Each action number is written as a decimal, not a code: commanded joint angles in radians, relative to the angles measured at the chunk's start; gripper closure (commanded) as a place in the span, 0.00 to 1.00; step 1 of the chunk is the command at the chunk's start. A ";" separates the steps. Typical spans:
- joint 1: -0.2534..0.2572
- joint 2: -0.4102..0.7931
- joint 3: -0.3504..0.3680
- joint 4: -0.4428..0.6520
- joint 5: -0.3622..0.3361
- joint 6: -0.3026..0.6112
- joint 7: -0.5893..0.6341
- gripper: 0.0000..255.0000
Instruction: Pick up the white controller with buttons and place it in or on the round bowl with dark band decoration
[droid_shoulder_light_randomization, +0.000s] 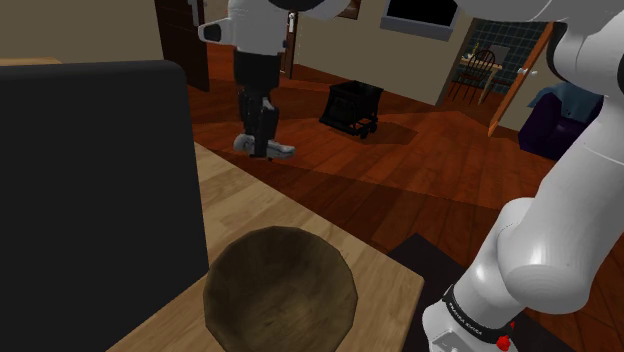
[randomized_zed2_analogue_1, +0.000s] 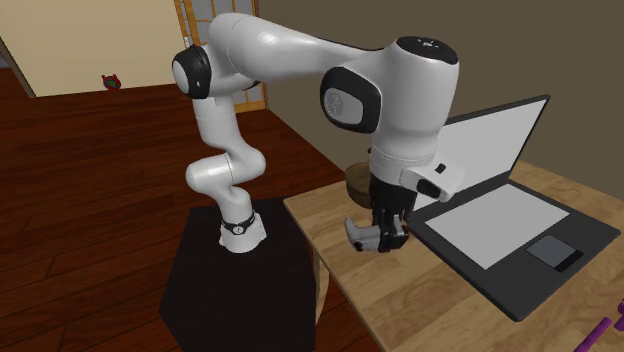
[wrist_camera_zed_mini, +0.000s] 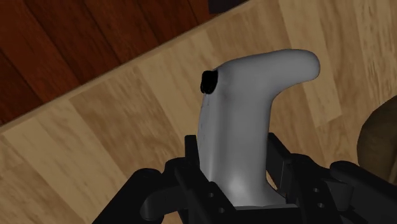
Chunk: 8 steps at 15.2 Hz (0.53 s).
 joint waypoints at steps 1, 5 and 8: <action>0.000 0.003 0.000 0.030 -0.001 -0.027 0.003 1.00; 0.001 0.010 0.001 0.092 -0.003 -0.082 0.009 1.00; 0.001 0.018 0.001 0.142 -0.006 -0.124 0.013 1.00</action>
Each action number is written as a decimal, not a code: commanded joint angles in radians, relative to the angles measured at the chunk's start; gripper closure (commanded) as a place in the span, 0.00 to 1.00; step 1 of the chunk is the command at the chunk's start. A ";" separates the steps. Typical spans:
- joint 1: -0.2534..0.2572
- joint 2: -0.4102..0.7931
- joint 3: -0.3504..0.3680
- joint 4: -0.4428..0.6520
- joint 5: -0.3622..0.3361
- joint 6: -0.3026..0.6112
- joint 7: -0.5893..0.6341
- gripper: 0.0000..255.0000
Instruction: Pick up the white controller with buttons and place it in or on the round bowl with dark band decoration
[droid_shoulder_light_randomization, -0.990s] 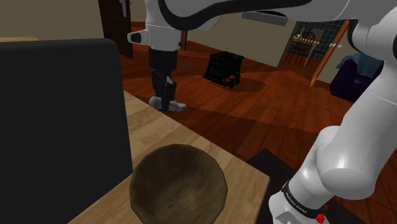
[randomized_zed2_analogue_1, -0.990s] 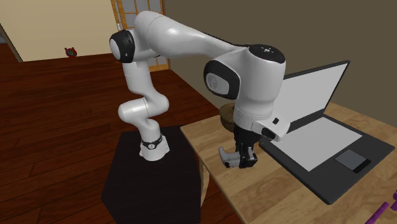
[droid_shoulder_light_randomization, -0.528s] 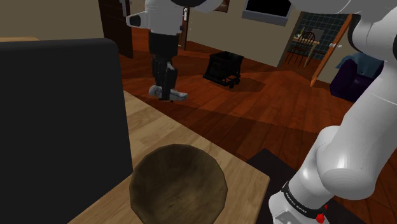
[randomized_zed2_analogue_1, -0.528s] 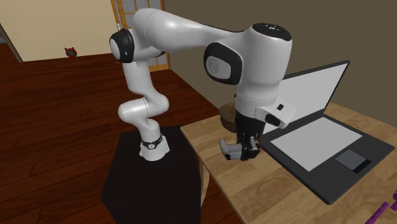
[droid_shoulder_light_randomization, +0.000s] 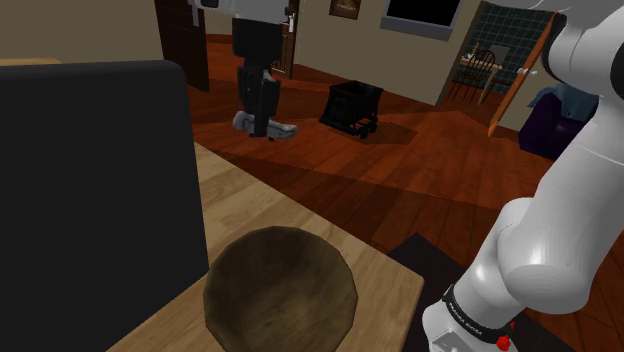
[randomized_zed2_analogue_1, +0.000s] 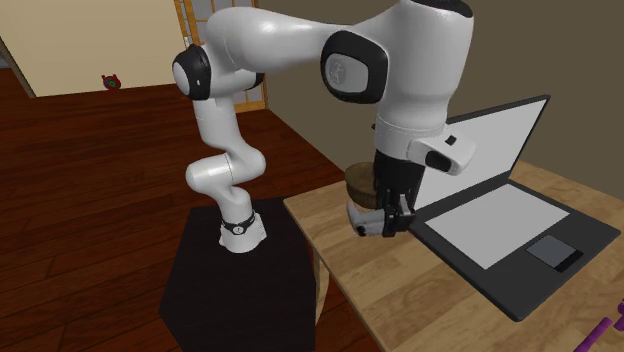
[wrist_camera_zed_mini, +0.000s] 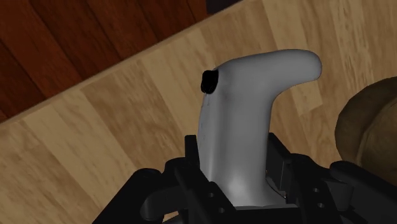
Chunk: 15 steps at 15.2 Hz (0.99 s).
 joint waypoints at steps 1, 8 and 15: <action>0.000 0.004 0.000 0.031 -0.001 -0.028 0.003 1.00; 0.050 -0.119 0.052 -0.100 0.046 -0.003 0.098 1.00; 0.115 -0.224 0.126 -0.200 0.103 0.016 0.225 1.00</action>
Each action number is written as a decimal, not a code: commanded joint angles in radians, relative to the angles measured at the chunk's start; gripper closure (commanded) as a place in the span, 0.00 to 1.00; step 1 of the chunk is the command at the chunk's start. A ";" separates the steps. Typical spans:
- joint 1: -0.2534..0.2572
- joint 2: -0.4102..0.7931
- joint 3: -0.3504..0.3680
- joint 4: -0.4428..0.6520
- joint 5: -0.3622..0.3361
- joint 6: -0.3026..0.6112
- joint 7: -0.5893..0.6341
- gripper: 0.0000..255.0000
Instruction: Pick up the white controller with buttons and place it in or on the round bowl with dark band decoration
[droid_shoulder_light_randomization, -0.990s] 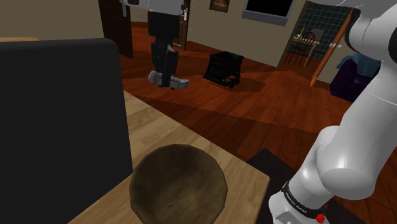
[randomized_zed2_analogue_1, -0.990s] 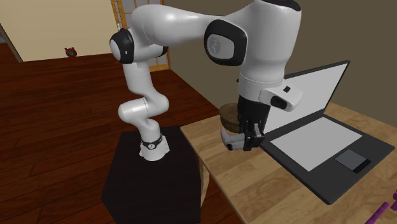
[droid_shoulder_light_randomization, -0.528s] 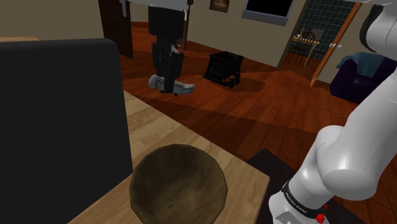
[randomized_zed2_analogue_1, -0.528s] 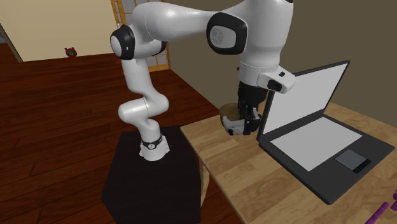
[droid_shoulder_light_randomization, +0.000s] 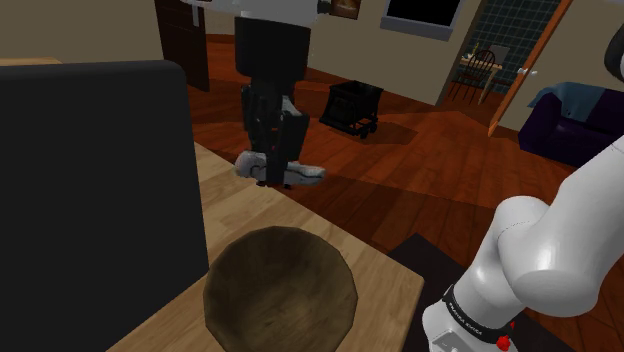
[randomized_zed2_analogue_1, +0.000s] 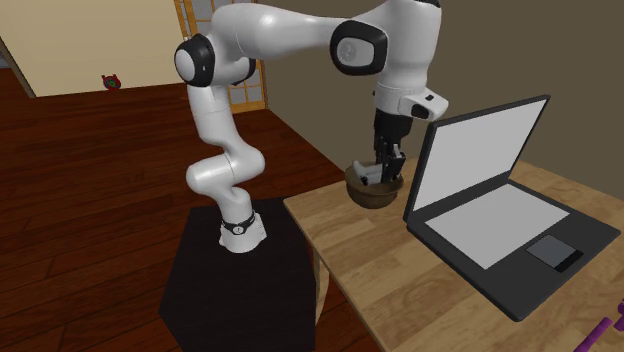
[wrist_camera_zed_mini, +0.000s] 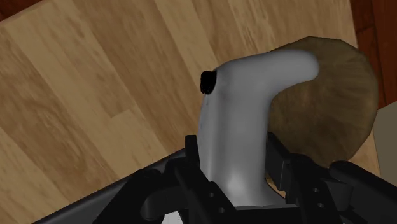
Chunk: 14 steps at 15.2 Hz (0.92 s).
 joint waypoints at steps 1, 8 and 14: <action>0.019 -0.020 0.025 -0.013 0.014 0.001 0.043 1.00; 0.074 -0.069 0.103 -0.060 0.057 0.024 0.163 1.00; 0.078 -0.080 0.109 -0.150 0.065 0.103 0.151 1.00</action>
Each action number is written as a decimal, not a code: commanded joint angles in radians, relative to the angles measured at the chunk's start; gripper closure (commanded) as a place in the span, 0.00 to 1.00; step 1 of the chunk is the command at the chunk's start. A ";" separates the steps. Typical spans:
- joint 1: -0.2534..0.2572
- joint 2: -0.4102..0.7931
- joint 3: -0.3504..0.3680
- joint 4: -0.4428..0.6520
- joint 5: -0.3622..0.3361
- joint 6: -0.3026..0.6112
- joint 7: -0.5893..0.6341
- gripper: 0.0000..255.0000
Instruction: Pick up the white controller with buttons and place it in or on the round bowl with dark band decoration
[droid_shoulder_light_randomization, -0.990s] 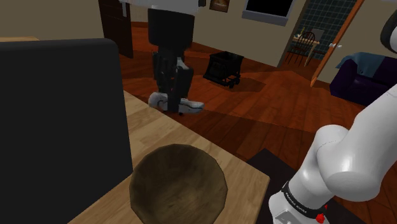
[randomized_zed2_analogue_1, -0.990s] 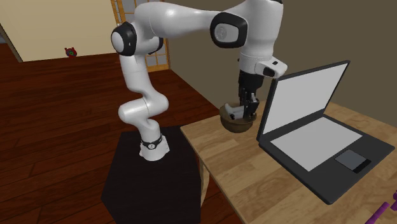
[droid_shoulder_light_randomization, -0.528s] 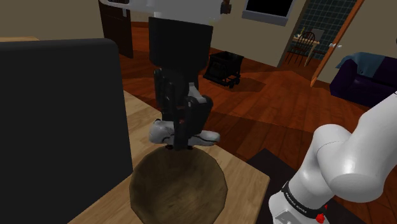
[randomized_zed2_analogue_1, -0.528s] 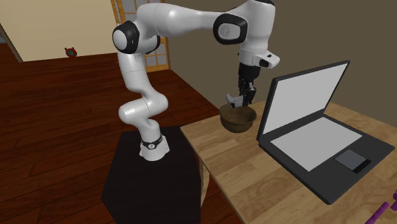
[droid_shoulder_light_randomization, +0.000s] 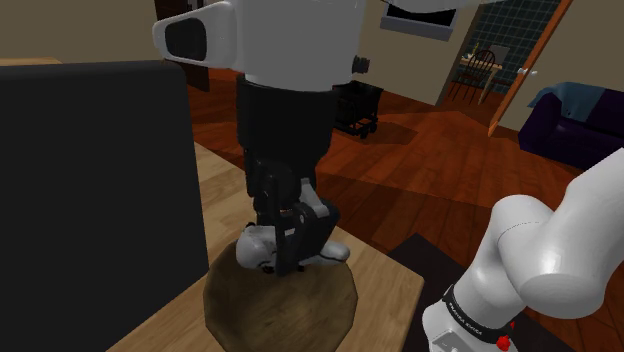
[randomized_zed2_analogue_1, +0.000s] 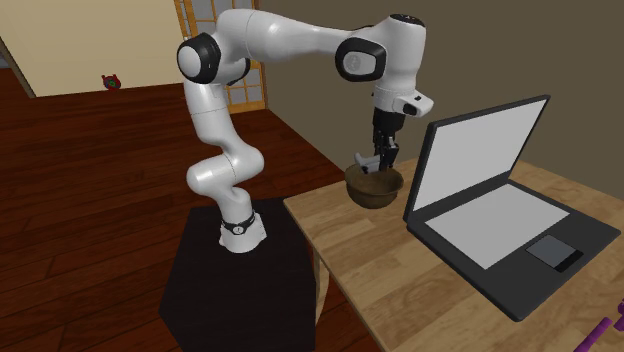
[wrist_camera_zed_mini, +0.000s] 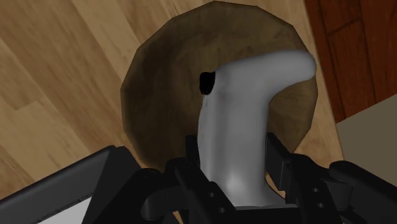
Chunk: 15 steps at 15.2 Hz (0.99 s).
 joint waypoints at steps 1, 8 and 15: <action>0.002 -0.002 0.003 -0.031 0.003 0.030 -0.003 1.00; 0.005 -0.002 0.011 -0.101 0.008 0.099 -0.010 1.00; 0.005 -0.002 0.011 -0.101 0.008 0.099 -0.010 0.00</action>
